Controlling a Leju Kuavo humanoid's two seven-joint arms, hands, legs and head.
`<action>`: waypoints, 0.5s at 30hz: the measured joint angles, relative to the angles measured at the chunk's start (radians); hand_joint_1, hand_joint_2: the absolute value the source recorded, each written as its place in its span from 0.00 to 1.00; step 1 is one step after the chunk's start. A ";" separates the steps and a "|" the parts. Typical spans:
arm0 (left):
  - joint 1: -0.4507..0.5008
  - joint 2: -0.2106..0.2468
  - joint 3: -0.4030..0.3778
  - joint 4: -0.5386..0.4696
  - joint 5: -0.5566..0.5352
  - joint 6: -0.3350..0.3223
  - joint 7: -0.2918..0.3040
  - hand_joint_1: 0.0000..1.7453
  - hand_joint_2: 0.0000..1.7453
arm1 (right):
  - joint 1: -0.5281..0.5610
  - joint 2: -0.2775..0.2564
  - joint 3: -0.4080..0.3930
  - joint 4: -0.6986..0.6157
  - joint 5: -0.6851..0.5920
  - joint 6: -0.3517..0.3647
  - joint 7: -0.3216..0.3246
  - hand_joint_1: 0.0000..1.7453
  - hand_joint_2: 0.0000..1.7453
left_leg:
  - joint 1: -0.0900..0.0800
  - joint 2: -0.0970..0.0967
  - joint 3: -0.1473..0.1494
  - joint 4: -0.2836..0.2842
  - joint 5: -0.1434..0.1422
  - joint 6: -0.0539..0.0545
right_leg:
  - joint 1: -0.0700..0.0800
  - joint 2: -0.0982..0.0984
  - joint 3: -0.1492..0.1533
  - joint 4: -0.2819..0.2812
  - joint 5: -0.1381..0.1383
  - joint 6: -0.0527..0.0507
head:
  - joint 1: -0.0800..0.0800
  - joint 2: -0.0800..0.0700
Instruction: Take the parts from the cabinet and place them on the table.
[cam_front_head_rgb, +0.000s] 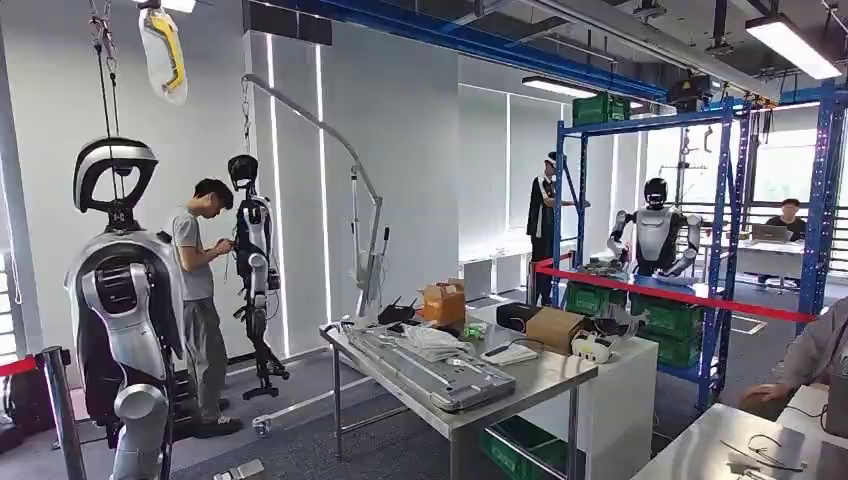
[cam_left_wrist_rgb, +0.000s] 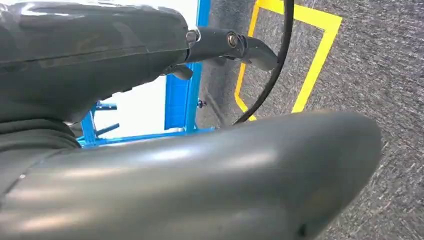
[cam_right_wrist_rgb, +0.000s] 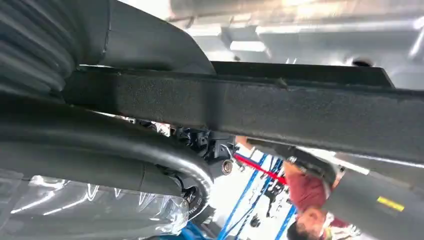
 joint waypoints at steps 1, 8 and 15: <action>0.000 0.000 0.000 0.000 -0.001 0.000 0.002 0.00 0.00 | -0.011 -0.001 0.000 0.000 0.008 0.000 -0.001 1.00 1.00 | 0.000 0.000 0.000 0.000 0.000 0.000 | 0.000 0.000 0.000 0.000 0.000 0.000 | 0.000 0.000; 0.001 0.000 -0.002 0.000 -0.003 -0.005 0.008 0.00 0.00 | -0.074 -0.007 0.001 0.000 0.032 0.002 -0.007 1.00 1.00 | 0.000 0.000 0.000 0.000 0.000 0.000 | 0.000 0.000 0.000 0.000 0.000 0.000 | 0.000 0.000; 0.001 -0.004 -0.002 0.000 -0.010 -0.006 0.009 0.00 0.00 | -0.107 -0.008 0.001 0.000 0.041 0.001 -0.033 1.00 1.00 | -0.003 -0.001 -0.003 0.008 -0.003 0.005 | -0.006 0.000 0.000 -0.002 0.002 0.005 | 0.000 0.000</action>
